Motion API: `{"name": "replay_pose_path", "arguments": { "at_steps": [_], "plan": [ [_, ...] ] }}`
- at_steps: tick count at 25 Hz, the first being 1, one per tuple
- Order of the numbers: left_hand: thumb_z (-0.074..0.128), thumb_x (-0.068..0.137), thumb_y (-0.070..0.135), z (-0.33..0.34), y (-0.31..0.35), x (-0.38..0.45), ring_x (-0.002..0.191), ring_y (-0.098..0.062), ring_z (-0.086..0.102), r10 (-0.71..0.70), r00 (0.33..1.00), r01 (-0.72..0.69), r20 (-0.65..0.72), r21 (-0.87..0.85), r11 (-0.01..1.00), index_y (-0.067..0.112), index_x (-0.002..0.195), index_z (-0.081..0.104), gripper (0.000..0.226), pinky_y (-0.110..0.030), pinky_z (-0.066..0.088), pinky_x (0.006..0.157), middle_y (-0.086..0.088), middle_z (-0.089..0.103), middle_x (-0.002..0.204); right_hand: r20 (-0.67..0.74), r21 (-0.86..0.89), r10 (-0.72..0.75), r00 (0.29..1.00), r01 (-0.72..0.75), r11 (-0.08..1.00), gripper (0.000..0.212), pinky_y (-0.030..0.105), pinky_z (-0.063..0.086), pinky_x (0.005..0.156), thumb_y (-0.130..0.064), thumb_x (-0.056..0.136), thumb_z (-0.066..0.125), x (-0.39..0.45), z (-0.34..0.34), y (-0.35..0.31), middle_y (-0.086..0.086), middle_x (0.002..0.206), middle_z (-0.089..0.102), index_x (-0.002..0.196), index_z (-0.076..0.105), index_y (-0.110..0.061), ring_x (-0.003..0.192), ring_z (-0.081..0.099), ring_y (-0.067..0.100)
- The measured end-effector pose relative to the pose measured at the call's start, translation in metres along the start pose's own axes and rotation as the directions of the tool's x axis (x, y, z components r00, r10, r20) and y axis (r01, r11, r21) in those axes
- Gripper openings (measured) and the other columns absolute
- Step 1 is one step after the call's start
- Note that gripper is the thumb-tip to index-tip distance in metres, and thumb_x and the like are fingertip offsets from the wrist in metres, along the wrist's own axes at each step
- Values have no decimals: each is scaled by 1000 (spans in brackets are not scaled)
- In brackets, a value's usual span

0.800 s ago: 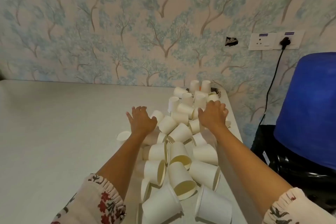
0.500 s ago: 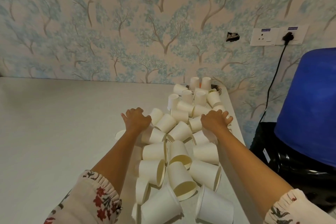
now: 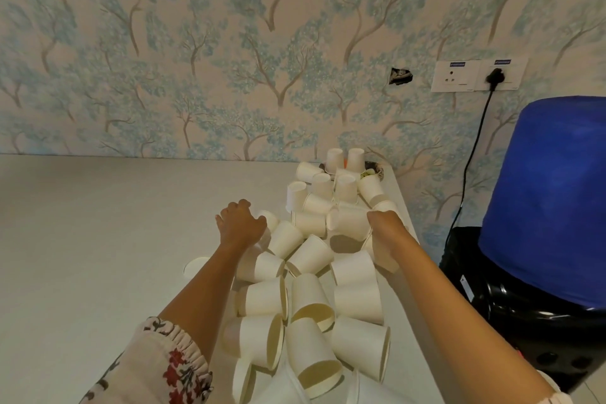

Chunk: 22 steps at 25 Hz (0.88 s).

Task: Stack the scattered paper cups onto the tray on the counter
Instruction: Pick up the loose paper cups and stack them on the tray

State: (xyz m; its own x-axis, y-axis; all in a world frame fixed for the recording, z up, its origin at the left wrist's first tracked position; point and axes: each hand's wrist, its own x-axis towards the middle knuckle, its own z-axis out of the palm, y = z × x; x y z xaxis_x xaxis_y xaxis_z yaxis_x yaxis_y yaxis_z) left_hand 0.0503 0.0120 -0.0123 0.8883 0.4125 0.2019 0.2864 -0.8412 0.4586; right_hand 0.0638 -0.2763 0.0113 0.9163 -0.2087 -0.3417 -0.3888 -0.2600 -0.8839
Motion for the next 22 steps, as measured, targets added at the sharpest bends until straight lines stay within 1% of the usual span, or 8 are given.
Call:
{"name": "replay_pose_path", "arguments": {
  "at_steps": [1, 4, 6, 9, 12, 14, 17, 22],
  "plan": [
    [61, 87, 34, 1, 4, 2, 125, -34, 47, 10, 1000, -11, -18, -23, 1000, 13, 134, 52, 52, -46, 32, 109, -14, 54, 134, 15, 106, -7, 1000, 6, 994, 29, 35, 48, 89, -17, 97, 49, 2, -5, 0, 17, 117, 61, 120, 55, 0, 103, 58, 31],
    [64, 88, 29, -1, 29, 0, 123, -33, 49, 67, 990, -91, -128, -195, 977, 13, 132, 54, 48, -44, 37, 106, -13, 54, 133, 30, 399, -10, 1000, -3, 917, 17, 28, 46, 60, -15, 98, 51, 4, -17, -2, 10, 94, 62, 114, 53, -9, 77, 57, 20],
    [67, 84, 23, -3, 55, -6, 125, -30, 46, 190, 966, -239, -174, -334, 912, 12, 132, 53, 51, -43, 36, 106, -11, 52, 134, 52, 516, -8, 999, -20, 856, 18, 24, 44, 61, -14, 98, 51, 9, -21, -6, 6, 85, 60, 114, 58, -8, 73, 54, 16],
    [78, 73, 20, -3, 98, -23, 123, -18, 44, 467, 884, -397, -16, -550, 735, 19, 137, 45, 72, -33, 36, 105, -2, 47, 136, 184, 637, 29, 982, -142, 758, 17, 22, 43, 64, -17, 100, 50, 11, -21, -16, 5, 84, 58, 103, 60, -5, 72, 50, 14],
    [88, 68, 24, 7, 132, -44, 116, 3, 49, 619, 772, -347, 142, -722, 598, 31, 135, 41, 82, -8, 37, 93, 13, 51, 132, 324, 646, 40, 945, -251, 721, 18, 21, 41, 56, -21, 101, 49, 4, -14, -22, 5, 80, 59, 101, 60, -6, 60, 52, 12],
    [84, 74, 25, 18, 145, -52, 111, 2, 57, 579, 807, -248, 118, -822, 513, 31, 130, 44, 69, -15, 47, 89, 10, 59, 123, 374, 636, 25, 927, -275, 721, 17, 22, 37, 52, -18, 100, 48, 0, -6, -21, 3, 66, 54, 92, 59, -8, 50, 47, 12],
    [73, 86, 34, 24, 155, -51, 110, -16, 61, 404, 912, -146, 69, -866, 479, 22, 128, 43, 53, -40, 54, 92, 1, 61, 117, 379, 639, -9, 925, -255, 725, 19, 22, 44, 56, -21, 100, 53, 0, 0, -18, 5, 74, 59, 91, 62, -7, 65, 53, 13],
    [67, 89, 42, 17, 158, -29, 110, -22, 59, 194, 978, -24, 81, -874, 485, 18, 128, 39, 54, -41, 52, 93, -5, 57, 119, 196, 440, -33, 980, -57, 896, 24, 17, 34, 50, -19, 98, 56, 30, -17, -24, 2, 71, 59, 78, 63, -9, 55, 45, 8]
  ]
}}
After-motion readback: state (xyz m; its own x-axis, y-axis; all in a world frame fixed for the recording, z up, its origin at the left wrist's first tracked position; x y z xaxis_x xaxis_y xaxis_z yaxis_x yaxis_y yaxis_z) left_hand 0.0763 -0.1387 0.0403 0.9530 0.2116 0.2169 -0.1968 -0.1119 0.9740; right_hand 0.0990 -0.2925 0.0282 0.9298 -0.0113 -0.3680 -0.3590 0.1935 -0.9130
